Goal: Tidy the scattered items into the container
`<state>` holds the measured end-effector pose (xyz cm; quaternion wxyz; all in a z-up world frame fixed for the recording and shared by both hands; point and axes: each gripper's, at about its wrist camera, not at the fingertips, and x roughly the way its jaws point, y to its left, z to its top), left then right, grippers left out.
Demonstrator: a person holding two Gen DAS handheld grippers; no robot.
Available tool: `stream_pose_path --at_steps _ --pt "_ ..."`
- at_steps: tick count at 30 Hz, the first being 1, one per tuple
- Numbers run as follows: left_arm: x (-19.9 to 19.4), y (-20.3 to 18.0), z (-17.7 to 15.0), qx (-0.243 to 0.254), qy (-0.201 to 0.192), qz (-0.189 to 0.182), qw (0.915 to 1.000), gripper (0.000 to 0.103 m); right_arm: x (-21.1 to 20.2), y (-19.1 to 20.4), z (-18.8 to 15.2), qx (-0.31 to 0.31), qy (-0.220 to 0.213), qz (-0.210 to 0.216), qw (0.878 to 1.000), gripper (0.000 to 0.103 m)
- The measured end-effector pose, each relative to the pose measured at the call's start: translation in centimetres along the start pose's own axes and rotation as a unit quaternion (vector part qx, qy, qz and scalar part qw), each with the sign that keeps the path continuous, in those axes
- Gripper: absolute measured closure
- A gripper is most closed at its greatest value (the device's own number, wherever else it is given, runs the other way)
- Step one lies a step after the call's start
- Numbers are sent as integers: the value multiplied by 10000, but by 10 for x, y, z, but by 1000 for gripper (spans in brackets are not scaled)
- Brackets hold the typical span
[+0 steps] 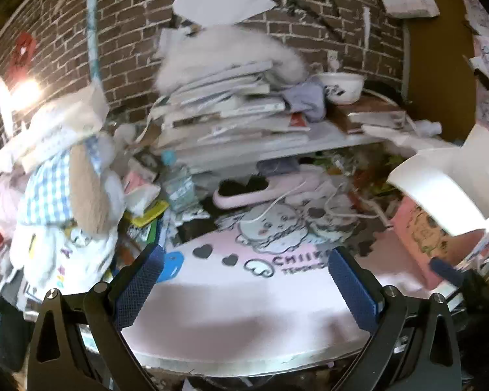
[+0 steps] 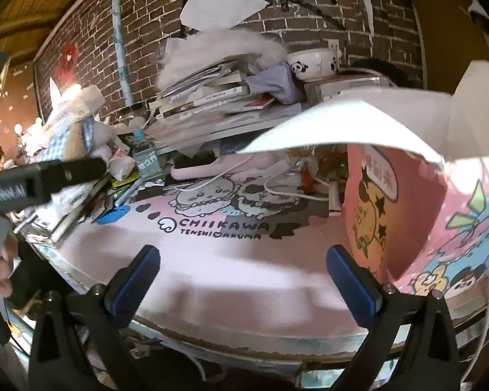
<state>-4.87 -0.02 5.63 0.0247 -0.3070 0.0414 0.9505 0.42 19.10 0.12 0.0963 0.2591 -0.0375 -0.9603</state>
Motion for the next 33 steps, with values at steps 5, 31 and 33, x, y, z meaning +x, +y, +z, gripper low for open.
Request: stream_pose_path --at_steps 5,31,33 --pt "14 4 -14 -48 157 122 9998 2 2 6 2 -100 25 -196 9998 1" --pt "36 -4 -28 -88 340 453 9984 2 10 3 13 44 155 -579 9982 0" --pt "36 -4 -28 -83 336 456 9984 2 10 2 13 63 154 -575 9982 0"
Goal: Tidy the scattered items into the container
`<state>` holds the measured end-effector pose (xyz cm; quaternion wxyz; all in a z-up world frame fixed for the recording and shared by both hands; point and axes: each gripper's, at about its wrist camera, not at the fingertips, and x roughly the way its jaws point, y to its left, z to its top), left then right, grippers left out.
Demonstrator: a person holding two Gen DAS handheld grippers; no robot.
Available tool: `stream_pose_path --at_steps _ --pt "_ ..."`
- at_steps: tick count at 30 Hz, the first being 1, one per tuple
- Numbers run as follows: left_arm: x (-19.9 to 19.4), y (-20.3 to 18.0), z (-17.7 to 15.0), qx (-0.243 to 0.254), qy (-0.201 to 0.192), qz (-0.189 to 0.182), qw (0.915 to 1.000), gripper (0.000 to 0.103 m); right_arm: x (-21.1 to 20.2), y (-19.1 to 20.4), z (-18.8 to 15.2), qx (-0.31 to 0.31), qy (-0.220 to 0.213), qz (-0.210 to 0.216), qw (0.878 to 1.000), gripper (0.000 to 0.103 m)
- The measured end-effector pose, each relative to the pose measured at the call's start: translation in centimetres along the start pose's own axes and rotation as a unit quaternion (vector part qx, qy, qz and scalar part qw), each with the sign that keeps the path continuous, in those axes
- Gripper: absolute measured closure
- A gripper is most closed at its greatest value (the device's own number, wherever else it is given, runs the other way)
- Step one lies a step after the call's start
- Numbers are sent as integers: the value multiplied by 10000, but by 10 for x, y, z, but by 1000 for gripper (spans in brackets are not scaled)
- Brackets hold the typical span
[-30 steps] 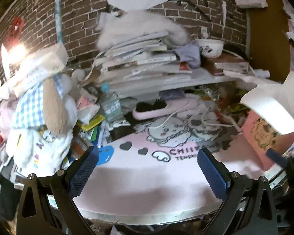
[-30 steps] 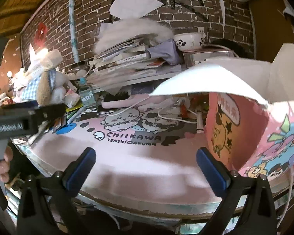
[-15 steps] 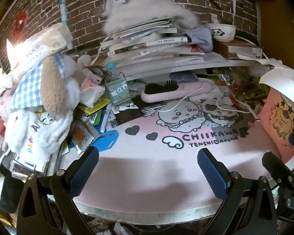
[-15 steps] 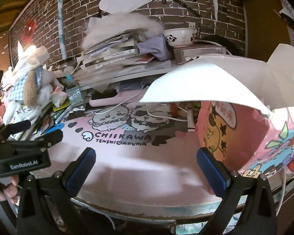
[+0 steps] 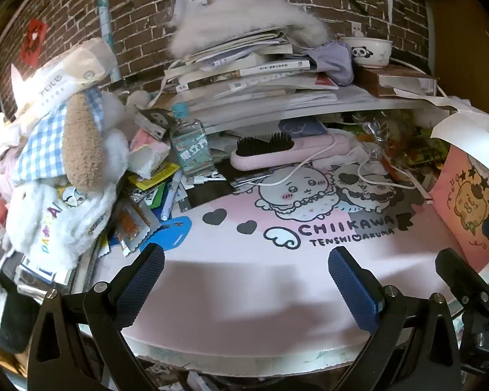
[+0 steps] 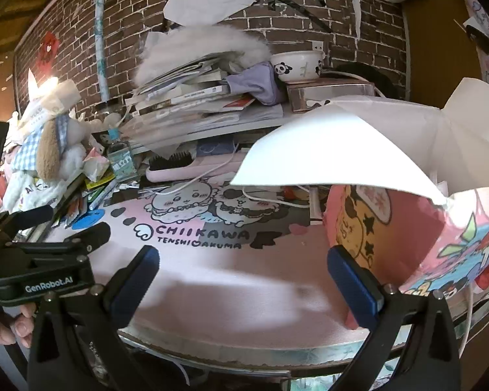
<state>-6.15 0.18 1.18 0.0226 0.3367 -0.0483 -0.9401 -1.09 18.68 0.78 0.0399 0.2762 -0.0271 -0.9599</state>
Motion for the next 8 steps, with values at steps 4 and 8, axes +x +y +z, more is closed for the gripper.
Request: stream_pose_path --at_steps 4,8 --pt "1 -1 0 -18 -14 -21 10000 2 0 -1 0 21 1 12 10000 0" --pt "1 -1 0 -14 -15 -9 10000 2 -1 -1 0 16 3 14 10000 0"
